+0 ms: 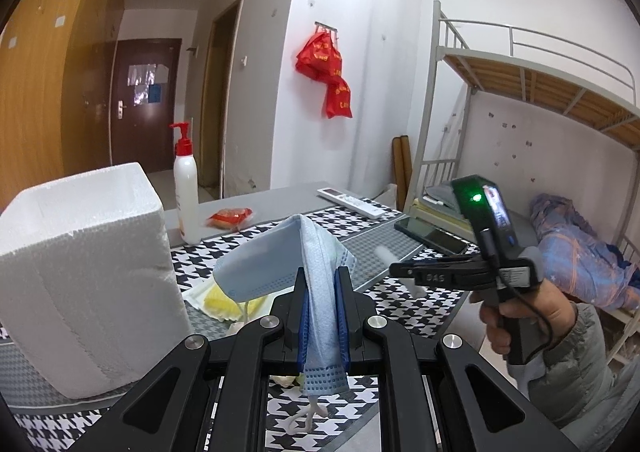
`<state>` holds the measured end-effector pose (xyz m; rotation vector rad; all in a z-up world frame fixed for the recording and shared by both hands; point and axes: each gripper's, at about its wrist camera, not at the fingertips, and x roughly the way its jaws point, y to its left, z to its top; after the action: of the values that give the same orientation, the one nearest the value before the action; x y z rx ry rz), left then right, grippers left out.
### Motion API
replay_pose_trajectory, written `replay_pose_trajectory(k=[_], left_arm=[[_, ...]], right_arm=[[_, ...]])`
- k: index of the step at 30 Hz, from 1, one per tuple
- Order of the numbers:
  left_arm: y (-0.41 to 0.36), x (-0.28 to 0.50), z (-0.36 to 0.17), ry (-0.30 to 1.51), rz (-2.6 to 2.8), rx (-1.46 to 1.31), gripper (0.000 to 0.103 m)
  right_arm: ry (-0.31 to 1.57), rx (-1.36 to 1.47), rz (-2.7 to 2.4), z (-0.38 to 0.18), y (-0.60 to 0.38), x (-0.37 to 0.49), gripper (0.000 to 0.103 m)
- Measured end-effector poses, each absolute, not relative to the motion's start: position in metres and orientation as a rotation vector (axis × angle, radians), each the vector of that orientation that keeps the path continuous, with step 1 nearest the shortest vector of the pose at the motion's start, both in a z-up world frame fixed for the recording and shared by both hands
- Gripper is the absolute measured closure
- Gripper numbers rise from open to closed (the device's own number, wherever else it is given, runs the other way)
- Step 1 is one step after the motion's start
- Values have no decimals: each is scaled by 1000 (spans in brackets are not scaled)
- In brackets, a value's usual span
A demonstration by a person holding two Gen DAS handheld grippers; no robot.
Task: Organize soft objects
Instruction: 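Lift the cylinder with the right gripper while the left gripper carries the mask toward the foam box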
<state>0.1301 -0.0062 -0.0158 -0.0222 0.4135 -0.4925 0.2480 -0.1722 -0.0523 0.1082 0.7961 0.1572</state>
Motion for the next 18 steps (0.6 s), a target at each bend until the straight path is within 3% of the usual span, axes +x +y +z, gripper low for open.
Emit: replay_pose_trajectory(k=[18], left_arm=[[-10, 123, 14, 340, -405, 24, 90]], right_arm=[[599, 69, 263, 1, -161, 213, 81]])
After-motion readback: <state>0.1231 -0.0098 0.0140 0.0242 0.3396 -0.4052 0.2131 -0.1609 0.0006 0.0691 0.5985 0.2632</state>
